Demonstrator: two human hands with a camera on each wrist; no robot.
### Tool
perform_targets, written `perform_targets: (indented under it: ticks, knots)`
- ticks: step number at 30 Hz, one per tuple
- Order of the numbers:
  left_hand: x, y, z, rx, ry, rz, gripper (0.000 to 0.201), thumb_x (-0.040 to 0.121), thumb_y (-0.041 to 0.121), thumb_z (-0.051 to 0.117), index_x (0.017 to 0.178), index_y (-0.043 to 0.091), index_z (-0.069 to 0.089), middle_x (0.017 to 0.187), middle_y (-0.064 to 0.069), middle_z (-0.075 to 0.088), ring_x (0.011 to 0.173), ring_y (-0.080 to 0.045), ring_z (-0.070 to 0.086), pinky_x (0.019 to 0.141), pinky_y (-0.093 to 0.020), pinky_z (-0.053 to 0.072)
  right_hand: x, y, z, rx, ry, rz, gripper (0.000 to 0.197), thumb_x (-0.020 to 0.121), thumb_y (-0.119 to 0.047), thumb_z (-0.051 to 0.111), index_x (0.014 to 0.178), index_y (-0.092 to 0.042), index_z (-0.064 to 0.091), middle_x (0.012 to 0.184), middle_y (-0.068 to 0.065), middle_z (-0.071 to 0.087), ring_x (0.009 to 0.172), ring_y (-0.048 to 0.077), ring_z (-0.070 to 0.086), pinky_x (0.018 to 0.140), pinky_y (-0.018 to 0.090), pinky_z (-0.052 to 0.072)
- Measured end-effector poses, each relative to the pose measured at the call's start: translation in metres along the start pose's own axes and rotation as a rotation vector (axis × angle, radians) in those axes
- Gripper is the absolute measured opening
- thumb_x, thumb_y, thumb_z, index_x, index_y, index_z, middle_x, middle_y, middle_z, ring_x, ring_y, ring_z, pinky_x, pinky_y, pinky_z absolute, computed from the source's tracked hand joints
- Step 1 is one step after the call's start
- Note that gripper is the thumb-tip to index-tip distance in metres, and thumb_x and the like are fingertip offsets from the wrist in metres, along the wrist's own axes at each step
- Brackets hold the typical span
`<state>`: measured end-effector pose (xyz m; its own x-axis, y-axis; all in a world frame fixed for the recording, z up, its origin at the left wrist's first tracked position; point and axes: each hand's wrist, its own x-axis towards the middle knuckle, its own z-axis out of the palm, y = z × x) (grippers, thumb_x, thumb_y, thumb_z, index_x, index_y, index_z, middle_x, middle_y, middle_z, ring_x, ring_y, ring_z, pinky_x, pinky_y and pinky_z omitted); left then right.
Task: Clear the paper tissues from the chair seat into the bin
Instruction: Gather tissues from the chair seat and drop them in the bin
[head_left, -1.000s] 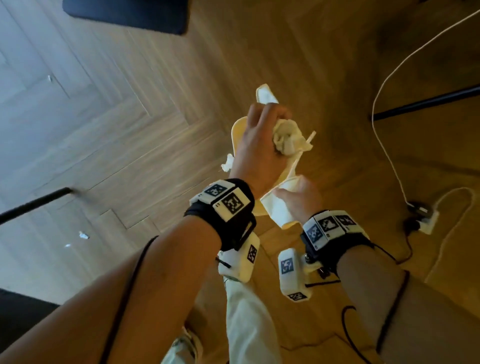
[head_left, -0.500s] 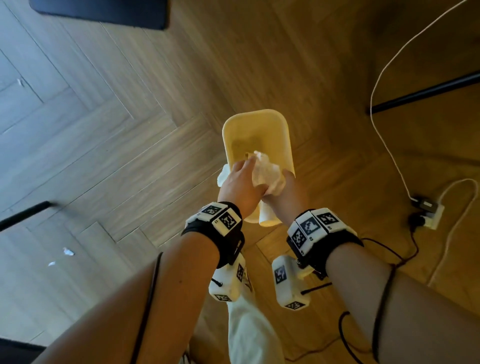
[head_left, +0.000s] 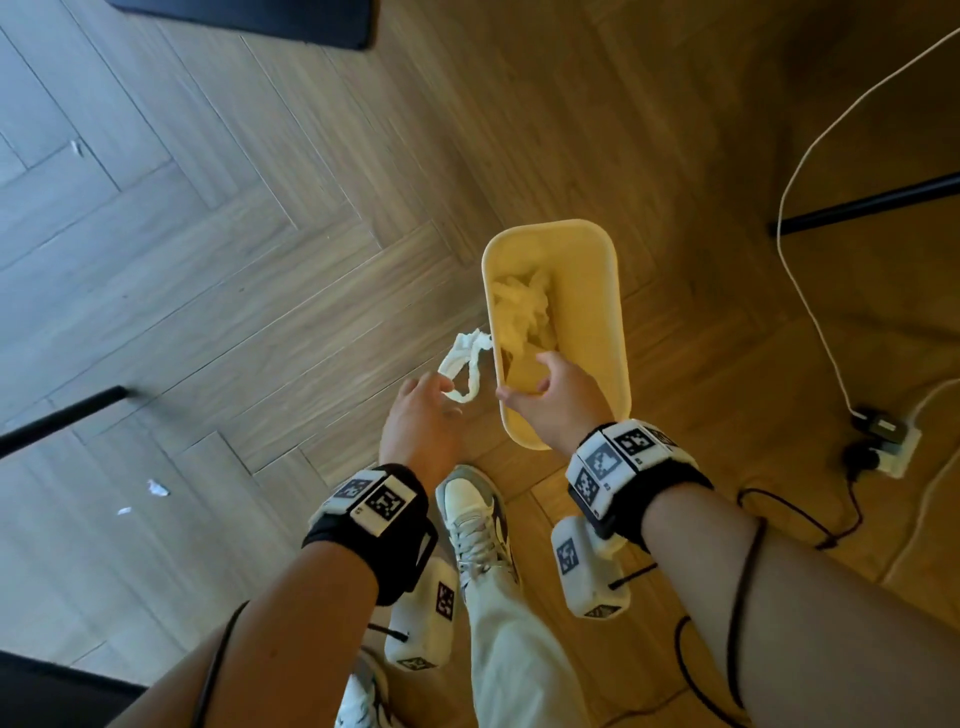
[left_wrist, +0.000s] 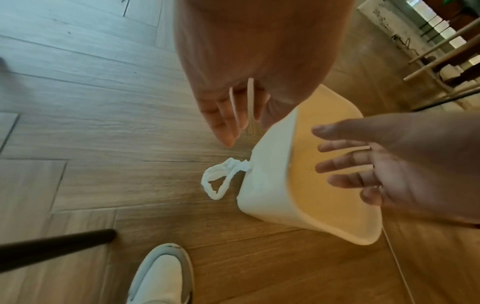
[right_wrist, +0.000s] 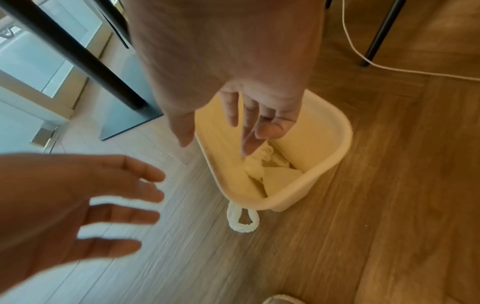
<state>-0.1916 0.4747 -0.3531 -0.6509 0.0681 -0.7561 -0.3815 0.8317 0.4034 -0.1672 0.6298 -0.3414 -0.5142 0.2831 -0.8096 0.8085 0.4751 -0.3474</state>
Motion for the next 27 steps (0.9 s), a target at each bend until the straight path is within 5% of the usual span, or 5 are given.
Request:
perform_targets:
  ticks: [6,11,19,23,27]
  knots:
    - [0.032,-0.037,0.022,0.270,-0.164,0.037,0.026,0.092,0.014,0.048,0.116,0.017,0.058,0.124,-0.009,0.055,0.107,-0.026,0.055,0.090,-0.037,0.049,0.015,-0.016,0.016,0.088,0.172,-0.075,0.026,0.087,-0.033,0.061,0.104,-0.015,0.057,0.079,-0.005,0.055,0.071,0.015,0.054,0.057,0.026,0.038]
    - [0.087,-0.068,0.081,0.557,-0.205,0.132,0.034,0.092,0.018,0.047,0.124,0.028,0.050,0.126,-0.003,0.044,0.113,-0.024,0.046,0.084,-0.038,0.048,0.019,0.001,0.012,0.141,0.222,-0.214,0.016,0.089,-0.034,0.057,0.090,-0.018,0.059,0.071,-0.009,0.055,0.064,0.004,0.050,0.054,0.013,0.038]
    - [0.171,-0.140,0.180,0.714,-0.168,0.273,0.026,0.085,0.037,0.051,0.110,0.032,0.056,0.105,0.005,0.050,0.091,-0.019,0.048,0.068,-0.034,0.049,0.038,0.042,0.014,0.244,0.166,-0.250,0.013,0.090,-0.035,0.056,0.083,-0.025,0.060,0.074,-0.002,0.064,0.072,0.010,0.058,0.061,0.016,0.042]
    - [0.126,-0.104,0.123,0.418,0.068,0.266,0.017,0.091,0.021,0.049,0.090,0.012,0.063,0.086,0.001,0.053,0.071,-0.013,0.046,0.060,-0.023,0.035,0.030,0.045,0.012,0.288,0.219,-0.276,0.013,0.090,-0.032,0.056,0.082,-0.023,0.061,0.074,0.000,0.064,0.068,0.011,0.056,0.061,0.020,0.043]
    - [0.040,-0.036,0.039,-0.230,0.333,0.292,0.023,0.086,0.026,0.058,0.066,0.015,0.054,0.065,0.003,0.052,0.055,-0.011,0.044,0.053,-0.021,0.032,0.003,0.024,0.009,0.358,0.236,-0.232,0.019,0.091,-0.037,0.054,0.090,-0.020,0.062,0.077,-0.001,0.065,0.073,0.018,0.063,0.067,0.034,0.053]
